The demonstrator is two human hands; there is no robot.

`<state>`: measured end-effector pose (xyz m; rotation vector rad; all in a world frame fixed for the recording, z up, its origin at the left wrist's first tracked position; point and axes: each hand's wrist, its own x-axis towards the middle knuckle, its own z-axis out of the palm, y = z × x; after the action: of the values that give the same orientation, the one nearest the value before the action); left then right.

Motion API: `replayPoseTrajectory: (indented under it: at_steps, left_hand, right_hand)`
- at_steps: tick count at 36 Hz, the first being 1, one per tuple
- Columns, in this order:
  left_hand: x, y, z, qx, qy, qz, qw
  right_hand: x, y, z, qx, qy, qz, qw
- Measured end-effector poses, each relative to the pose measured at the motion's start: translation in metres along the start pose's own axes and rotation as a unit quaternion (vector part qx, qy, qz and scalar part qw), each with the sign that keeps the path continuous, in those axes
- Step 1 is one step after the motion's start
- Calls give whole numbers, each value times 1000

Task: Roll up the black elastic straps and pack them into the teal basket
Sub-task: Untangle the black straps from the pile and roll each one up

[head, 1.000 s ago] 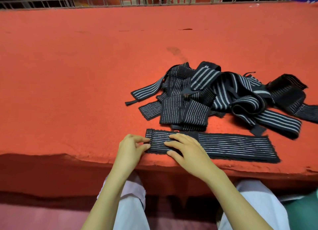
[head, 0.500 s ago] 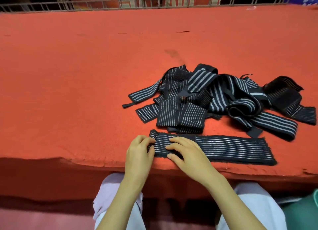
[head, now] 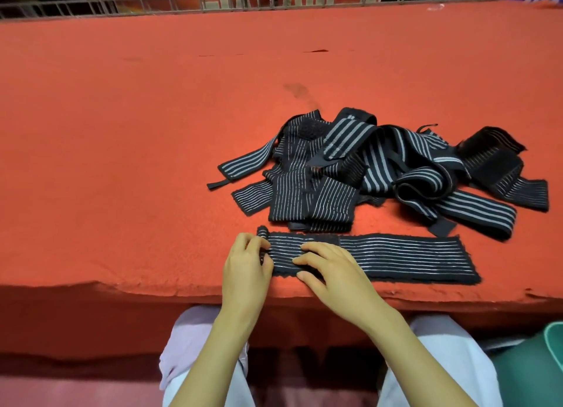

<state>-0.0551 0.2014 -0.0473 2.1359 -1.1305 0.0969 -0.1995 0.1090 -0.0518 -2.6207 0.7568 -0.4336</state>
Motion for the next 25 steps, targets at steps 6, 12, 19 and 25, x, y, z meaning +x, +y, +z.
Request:
replayPoseTrajectory:
  at_steps: [6, 12, 19, 25]
  left_hand:
    - [8, -8, -14, -113, -58, -32, 991]
    - [17, -11, -19, -171, -111, -108, 973]
    - [25, -6, -14, -132, -132, -165, 968]
    - [27, 7, -16, -45, -147, -142, 978]
  right_hand:
    - [1, 2, 0, 6, 1, -2, 1000]
    - [10, -3, -6, -12, -14, -1, 1000]
    - [27, -16, 5, -21, 8, -51, 998]
    - [23, -6, 10, -29, -6, -23, 999]
